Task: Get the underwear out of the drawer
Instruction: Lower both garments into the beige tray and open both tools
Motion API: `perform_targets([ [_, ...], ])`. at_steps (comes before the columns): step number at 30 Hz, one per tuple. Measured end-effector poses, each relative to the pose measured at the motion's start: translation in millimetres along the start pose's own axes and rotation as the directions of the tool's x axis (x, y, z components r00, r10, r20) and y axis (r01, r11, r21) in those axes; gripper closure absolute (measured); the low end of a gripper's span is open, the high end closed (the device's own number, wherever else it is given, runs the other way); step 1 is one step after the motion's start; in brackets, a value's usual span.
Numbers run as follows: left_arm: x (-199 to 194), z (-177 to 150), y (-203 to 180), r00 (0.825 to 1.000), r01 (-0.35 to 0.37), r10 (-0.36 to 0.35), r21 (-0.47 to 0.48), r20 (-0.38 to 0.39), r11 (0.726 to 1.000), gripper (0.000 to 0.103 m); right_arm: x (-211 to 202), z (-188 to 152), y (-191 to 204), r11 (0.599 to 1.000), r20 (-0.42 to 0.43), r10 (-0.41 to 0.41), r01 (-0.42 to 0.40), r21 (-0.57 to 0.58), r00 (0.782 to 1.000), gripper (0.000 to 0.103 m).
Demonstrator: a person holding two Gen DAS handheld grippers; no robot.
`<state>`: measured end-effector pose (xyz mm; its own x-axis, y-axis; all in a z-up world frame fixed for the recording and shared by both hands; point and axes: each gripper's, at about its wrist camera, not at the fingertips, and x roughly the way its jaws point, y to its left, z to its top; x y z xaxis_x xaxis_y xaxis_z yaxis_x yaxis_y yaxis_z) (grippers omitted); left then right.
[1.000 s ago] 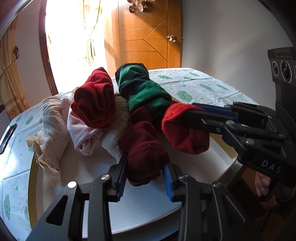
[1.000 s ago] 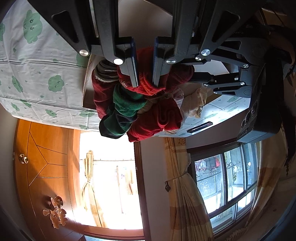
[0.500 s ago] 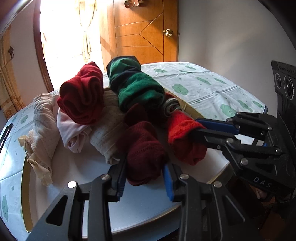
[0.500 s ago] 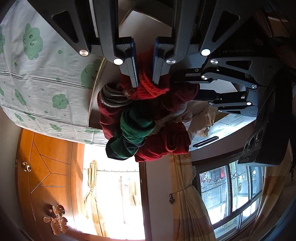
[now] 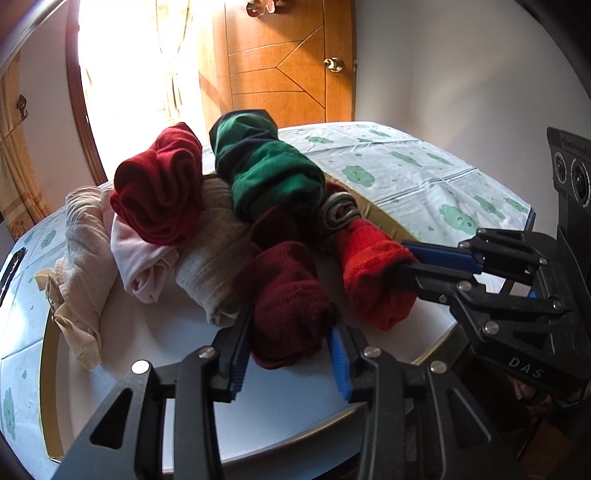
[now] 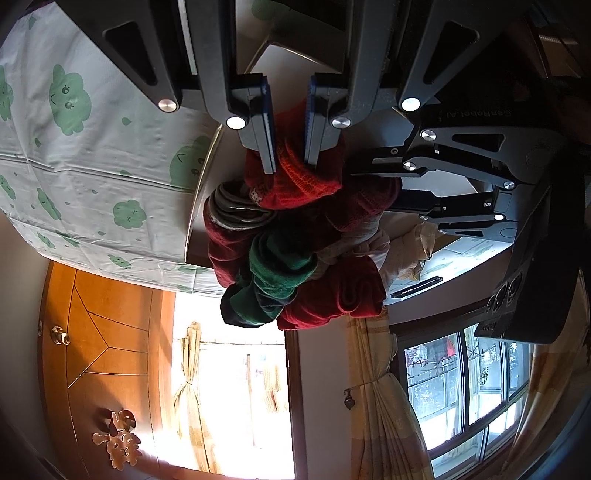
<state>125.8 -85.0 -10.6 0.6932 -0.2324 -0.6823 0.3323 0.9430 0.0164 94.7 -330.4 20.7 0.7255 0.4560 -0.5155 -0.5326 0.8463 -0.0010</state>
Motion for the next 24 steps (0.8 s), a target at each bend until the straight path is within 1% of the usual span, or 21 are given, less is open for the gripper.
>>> perform_targets([
  [13, -2.0, -2.6, -4.4, 1.0, 0.001, -0.001, 0.002, 0.012, 1.0, 0.062, -3.0, -3.4, -1.7, 1.0, 0.013, -0.007, 0.007, 0.016, 1.0, 0.087],
  [14, -2.5, -2.8, -4.9, 1.0, 0.0, 0.0, 0.001, 0.013, 1.0, 0.061, -3.6, -3.6, -2.0, 1.0, 0.018, -0.008, 0.008, 0.018, 1.0, 0.085],
  [16, -4.4, -3.7, -5.4, 1.0, 0.002, -0.002, 0.002, 0.015, 1.0, 0.054, -4.6, -3.8, -3.4, 1.0, 0.027, -0.011, 0.01, 0.027, 1.0, 0.081],
  [17, -5.3, -4.2, -6.0, 1.0, 0.003, -0.003, 0.003, 0.016, 1.0, 0.052, -5.6, -3.8, -4.3, 0.999, 0.034, -0.014, 0.012, 0.033, 0.999, 0.075],
  [18, -5.8, -4.5, -6.5, 1.0, 0.002, -0.002, 0.005, 0.016, 1.0, 0.049, -6.3, -3.6, -5.2, 0.999, 0.039, -0.015, 0.013, 0.039, 0.999, 0.065],
  [20, -7.1, -5.3, -7.1, 1.0, -0.005, 0.005, 0.006, 0.018, 1.0, 0.048, -7.3, -3.1, -6.2, 0.999, 0.046, -0.011, 0.009, 0.047, 0.999, 0.054],
  [23, -11.1, -6.2, -6.3, 1.0, 0.0, 0.0, 0.0, 0.027, 1.0, 0.044, -8.3, -1.9, -4.5, 0.999, 0.052, -0.014, 0.012, 0.043, 0.999, 0.054],
  [24, -12.5, -6.2, -5.9, 0.999, -0.002, 0.002, -0.002, 0.032, 1.0, 0.041, -8.9, -1.7, -3.9, 0.999, 0.054, -0.012, 0.01, 0.042, 0.998, 0.054],
])
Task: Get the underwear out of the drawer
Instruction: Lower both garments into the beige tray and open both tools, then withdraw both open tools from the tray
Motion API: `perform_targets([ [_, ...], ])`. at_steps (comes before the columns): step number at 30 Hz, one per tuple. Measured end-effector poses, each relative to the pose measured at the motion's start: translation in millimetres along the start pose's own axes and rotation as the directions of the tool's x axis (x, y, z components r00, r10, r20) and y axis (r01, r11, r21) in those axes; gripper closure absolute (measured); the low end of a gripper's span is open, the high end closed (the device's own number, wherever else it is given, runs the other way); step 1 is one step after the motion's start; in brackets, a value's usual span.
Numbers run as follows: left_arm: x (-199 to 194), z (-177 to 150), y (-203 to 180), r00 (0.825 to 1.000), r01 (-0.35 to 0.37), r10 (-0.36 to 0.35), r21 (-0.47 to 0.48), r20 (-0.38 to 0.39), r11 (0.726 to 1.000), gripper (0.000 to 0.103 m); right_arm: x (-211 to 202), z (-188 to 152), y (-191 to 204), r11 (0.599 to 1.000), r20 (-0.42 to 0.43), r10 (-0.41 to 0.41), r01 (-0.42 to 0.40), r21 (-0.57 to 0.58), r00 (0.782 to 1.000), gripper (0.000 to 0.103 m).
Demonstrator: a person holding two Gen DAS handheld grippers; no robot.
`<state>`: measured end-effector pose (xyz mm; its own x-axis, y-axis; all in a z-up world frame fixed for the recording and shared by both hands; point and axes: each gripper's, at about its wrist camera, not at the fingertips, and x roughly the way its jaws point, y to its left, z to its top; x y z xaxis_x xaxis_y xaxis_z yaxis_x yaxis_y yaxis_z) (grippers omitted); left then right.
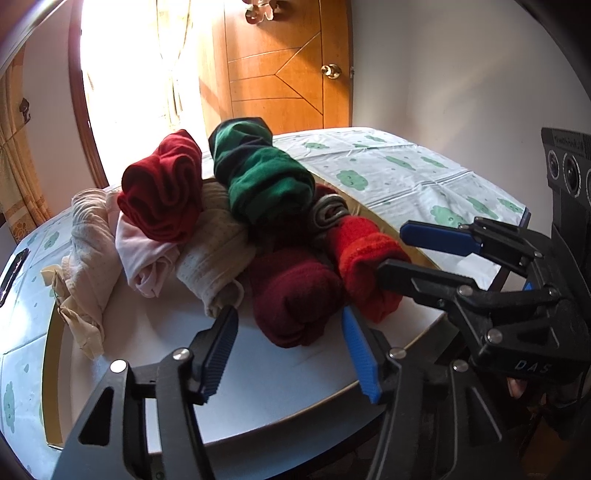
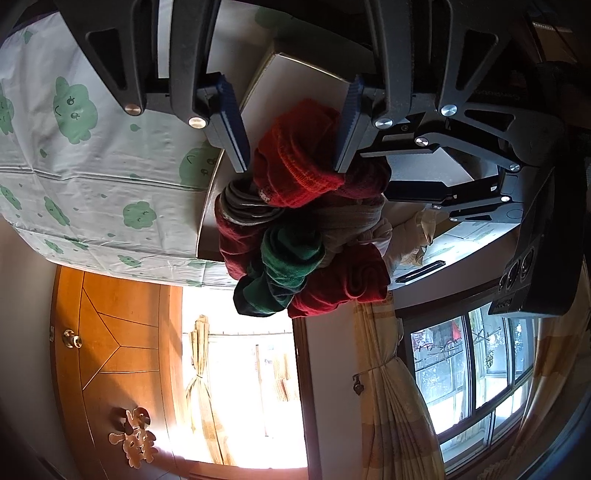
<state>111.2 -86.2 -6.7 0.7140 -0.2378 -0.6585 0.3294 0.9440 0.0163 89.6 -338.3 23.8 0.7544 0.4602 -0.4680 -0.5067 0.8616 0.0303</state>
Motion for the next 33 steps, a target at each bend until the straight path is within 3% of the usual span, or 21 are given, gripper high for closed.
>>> perform_targets([
  [4, -4.6, -1.2, 0.2, 0.999, -0.03, 0.03, 0.002, 0.012, 1.0, 0.032, -0.6, -0.4, 3.2, 1.0, 0.001, 0.0, 0.0, -0.008, 1.0, 0.053],
  [8, -4.9, -2.9, 1.1, 1.0, -0.029, 0.029, 0.001, 0.006, 1.0, 0.03, -1.3, -0.3, 2.9, 1.0, 0.005, -0.012, 0.012, -0.005, 1.0, 0.049],
  [15, -8.7, -5.6, -0.3, 0.997, -0.078, 0.078, 0.002, 0.029, 0.997, 0.003, -6.1, -0.2, -2.2, 0.999, 0.024, -0.029, 0.028, 0.018, 0.999, 0.039],
  [18, -9.6, -5.2, -4.3, 0.996, -0.078, 0.078, 0.016, 0.033, 0.997, 0.003, -8.7, -0.1, -3.0, 0.999, 0.037, -0.027, 0.026, 0.024, 0.999, 0.03],
  [33, -18.1, -5.6, -3.4, 0.992, -0.112, 0.11, 0.03, 0.066, 0.993, 0.001, -25.6, 0.6, 1.3, 0.999, 0.089, -0.026, 0.024, 0.03, 0.996, 0.026],
])
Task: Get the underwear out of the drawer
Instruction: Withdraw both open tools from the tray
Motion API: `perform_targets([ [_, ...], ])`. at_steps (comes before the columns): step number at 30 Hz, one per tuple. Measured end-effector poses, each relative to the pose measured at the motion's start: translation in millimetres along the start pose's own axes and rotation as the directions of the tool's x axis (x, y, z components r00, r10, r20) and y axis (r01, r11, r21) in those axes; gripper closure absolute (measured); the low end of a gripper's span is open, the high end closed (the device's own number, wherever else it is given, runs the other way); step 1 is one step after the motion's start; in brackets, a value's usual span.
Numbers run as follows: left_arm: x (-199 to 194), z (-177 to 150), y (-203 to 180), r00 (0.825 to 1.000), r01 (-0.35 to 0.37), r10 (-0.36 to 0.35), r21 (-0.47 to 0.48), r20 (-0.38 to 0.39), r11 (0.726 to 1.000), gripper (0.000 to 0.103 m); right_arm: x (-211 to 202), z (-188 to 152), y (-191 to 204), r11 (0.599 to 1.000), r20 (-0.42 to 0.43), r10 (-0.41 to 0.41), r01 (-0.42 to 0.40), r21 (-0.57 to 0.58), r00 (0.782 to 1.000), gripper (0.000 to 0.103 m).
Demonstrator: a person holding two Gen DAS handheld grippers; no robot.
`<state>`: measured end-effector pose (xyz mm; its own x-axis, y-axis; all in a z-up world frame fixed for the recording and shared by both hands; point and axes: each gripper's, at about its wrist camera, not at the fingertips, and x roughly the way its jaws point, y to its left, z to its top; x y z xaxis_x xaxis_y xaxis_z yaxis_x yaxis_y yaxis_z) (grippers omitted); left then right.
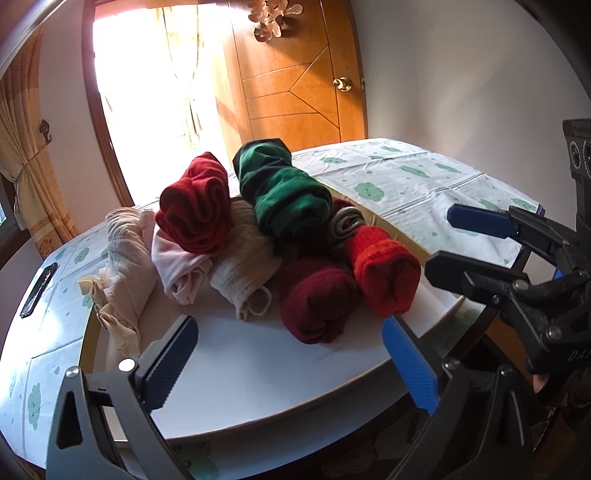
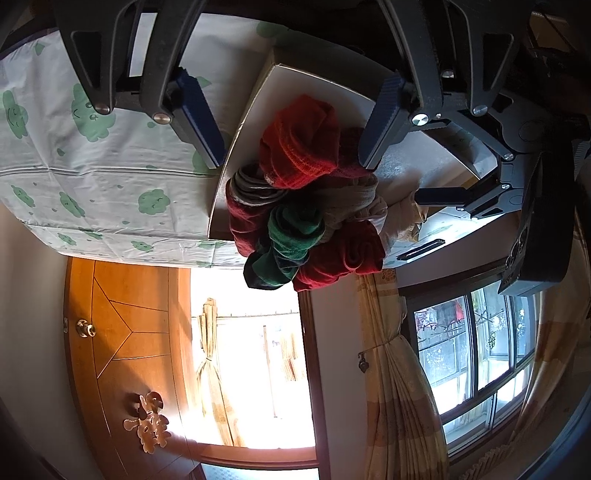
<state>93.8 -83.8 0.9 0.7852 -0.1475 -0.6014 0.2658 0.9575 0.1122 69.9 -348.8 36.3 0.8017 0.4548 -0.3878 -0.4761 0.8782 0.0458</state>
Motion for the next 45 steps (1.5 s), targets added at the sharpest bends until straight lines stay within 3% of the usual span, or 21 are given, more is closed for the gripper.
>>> perform_targets([
  [17, -8.7, -10.1, 9.0, 0.999, -0.025, 0.027, -0.054, 0.033, 0.998, 0.001, -2.1, -7.8, 0.4, 1.0, -0.002, -0.01, 0.01, 0.013, 1.0, 0.023],
  [34, -30.8, -31.9, -2.1, 0.998, 0.014, -0.01, -0.063, 0.062, 0.998, 0.001, -16.4, -30.9, 8.0, 0.999, -0.018, 0.017, -0.016, 0.034, 1.0, 0.022],
  [45, -45.0, -64.1, -6.8, 0.998, 0.039, -0.036, -0.071, 0.049, 0.997, 0.001, -28.7, -58.0, 22.2, 0.999, -0.064, 0.031, -0.032, -0.005, 0.997, 0.022],
])
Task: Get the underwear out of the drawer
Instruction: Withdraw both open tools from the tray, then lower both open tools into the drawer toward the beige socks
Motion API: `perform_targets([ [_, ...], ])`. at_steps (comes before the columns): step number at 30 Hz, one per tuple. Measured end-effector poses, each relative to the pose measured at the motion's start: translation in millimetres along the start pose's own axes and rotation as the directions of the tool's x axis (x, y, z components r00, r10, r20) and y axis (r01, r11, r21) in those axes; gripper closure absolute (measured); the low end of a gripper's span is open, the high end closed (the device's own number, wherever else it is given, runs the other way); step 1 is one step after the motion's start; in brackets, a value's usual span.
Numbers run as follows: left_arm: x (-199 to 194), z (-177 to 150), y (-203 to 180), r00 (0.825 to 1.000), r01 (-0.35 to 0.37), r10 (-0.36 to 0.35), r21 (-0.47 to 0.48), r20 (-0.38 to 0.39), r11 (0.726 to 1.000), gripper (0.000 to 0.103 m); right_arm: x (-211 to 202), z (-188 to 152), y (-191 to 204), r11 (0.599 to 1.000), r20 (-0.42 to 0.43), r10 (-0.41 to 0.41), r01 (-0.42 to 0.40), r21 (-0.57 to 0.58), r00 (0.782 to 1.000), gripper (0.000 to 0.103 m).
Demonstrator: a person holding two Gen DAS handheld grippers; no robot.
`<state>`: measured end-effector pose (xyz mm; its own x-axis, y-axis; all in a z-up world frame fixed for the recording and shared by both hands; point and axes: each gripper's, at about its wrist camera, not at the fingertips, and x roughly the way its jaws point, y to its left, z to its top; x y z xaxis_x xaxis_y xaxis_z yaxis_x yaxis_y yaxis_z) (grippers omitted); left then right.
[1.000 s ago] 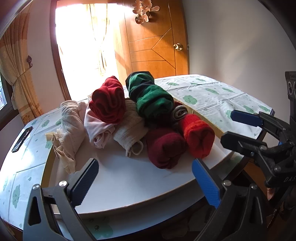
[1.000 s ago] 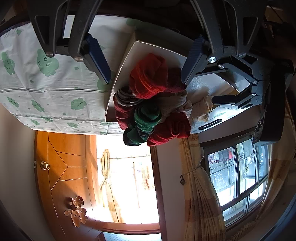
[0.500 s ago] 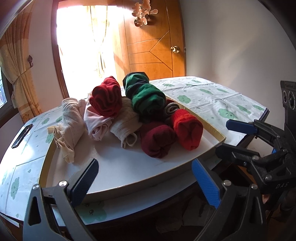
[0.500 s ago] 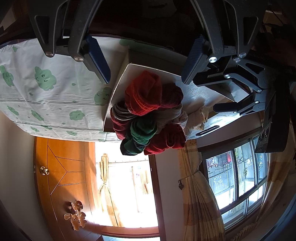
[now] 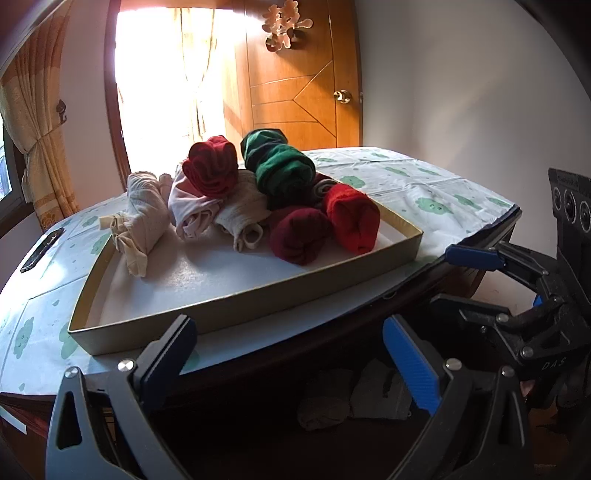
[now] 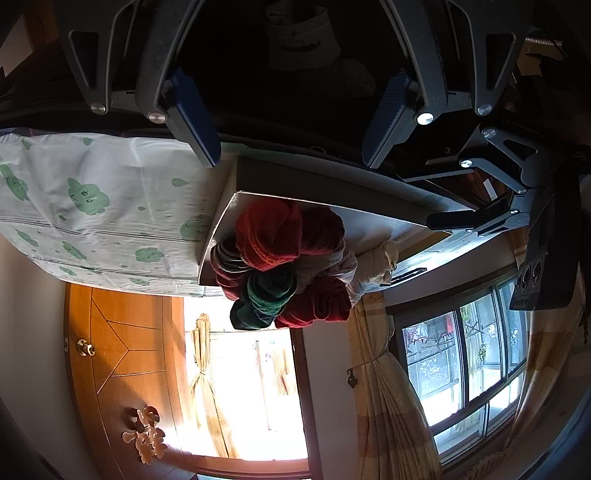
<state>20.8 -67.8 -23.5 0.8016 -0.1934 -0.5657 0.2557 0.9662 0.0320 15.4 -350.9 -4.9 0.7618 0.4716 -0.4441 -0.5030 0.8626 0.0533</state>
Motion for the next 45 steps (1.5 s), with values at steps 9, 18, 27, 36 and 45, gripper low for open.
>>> perform_targets([
  [9, -4.6, -23.6, -1.5, 0.999, 0.01, -0.01, 0.008, -0.036, 1.0, 0.001, -5.1, -14.9, 12.0, 0.999, -0.036, 0.006, -0.008, -0.049, 0.999, 0.021],
  [18, 0.6, -39.9, -0.6, 0.995, 0.033, -0.03, 0.024, -0.1, 0.999, 0.001, 2.5, -19.7, 16.1, 0.996, -0.1, 0.032, -0.039, -0.075, 0.995, 0.021],
  [27, 21.0, -51.0, -9.6, 0.973, 0.077, -0.05, 0.113, -0.226, 0.991, 0.001, 41.1, -39.4, 27.5, 0.986, -0.354, 0.035, -0.091, -0.143, 0.934, 0.021],
  [36, 46.3, -59.2, -17.1, 0.93, 0.16, -0.084, 0.187, -0.359, 0.969, 0.001, 78.6, -48.8, 32.1, 0.969, -0.542, -0.017, -0.12, -0.217, 0.84, 0.021],
  [45, 56.4, -60.8, -17.8, 0.903, 0.189, -0.083, 0.217, -0.421, 0.958, 0.001, 111.7, -56.7, 32.9, 0.966, -0.651, -0.009, -0.161, -0.202, 0.759, 0.022],
])
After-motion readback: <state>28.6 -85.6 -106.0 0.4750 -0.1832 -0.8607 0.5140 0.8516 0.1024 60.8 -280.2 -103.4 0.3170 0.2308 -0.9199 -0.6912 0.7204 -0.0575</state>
